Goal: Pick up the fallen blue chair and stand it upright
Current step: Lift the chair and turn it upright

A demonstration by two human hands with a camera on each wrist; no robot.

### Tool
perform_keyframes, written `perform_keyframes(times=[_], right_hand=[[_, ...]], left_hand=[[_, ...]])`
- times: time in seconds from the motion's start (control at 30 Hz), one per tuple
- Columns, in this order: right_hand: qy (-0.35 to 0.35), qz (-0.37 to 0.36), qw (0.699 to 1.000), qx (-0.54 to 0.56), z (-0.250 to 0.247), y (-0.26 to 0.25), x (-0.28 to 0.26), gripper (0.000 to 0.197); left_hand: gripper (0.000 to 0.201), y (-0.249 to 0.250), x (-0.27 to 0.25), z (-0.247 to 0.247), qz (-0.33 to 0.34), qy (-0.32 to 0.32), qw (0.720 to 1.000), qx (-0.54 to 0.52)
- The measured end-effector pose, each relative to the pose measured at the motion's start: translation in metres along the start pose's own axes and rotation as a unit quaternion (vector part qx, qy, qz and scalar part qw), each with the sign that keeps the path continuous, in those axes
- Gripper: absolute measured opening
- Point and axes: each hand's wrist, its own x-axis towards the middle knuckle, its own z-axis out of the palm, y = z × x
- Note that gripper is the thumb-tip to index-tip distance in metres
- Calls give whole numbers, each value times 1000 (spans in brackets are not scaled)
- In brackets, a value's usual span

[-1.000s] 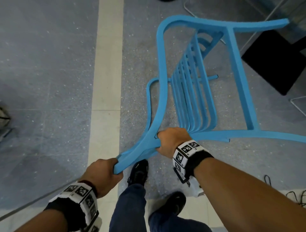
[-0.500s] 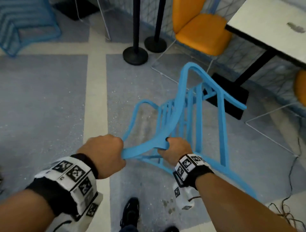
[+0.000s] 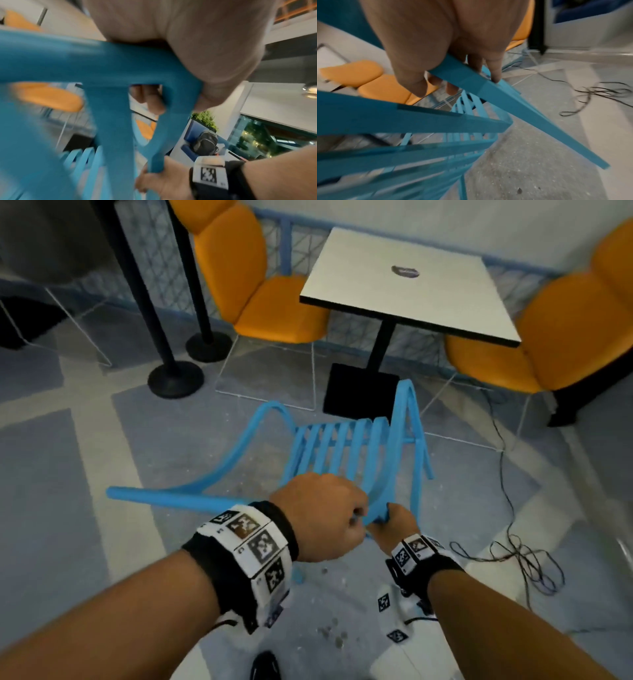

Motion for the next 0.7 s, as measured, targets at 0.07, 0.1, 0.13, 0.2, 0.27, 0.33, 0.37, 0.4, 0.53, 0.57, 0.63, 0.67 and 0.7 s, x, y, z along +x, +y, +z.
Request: perform_keyframes(times=[0.07, 0.1, 0.13, 0.2, 0.27, 0.33, 0.37, 0.4, 0.53, 0.57, 0.63, 0.67, 0.7], right_hand=[[11, 20, 999, -23, -14, 23, -2, 8], [15, 29, 999, -33, -22, 35, -3, 7], [16, 31, 998, -43, -30, 48, -3, 11], [12, 38, 998, -54, -44, 70, -7, 14], [1, 52, 996, -68, -58, 93, -15, 18], [10, 53, 996, -69, -79, 118, -33, 32], [28, 46, 998, -44, -93, 132, -47, 44], [54, 28, 998, -9, -109, 144, -67, 57], [98, -146, 976, -127, -151, 174, -139, 72], [97, -167, 963, -187, -154, 178, -141, 64], [67, -111, 955, -266, -163, 181, -131, 38], [43, -64, 953, -293, -168, 183, -123, 27], [11, -35, 946, -322, -173, 187, -117, 22]], left_hand=[[27, 0, -1, 14, 17, -8, 999, -41], [32, -2, -1, 23, 8, -13, 999, -28], [39, -6, -1, 32, -4, -8, 1000, -4], [49, -4, 3, 49, -13, 11, 1000, 24], [45, 16, 16, 64, 6, 2, 999, 43], [36, 44, 34, 79, 26, -24, 998, 57], [35, 59, 44, 87, 35, -35, 997, 66], [34, 75, 54, 95, 42, -47, 995, 78], [29, 133, 86, 127, 56, -79, 991, 91], [27, 146, 94, 136, 58, -88, 991, 86], [26, 173, 109, 153, 61, -106, 990, 77], [25, 184, 114, 161, 61, -115, 989, 76], [25, 193, 119, 169, 58, -122, 988, 77]])
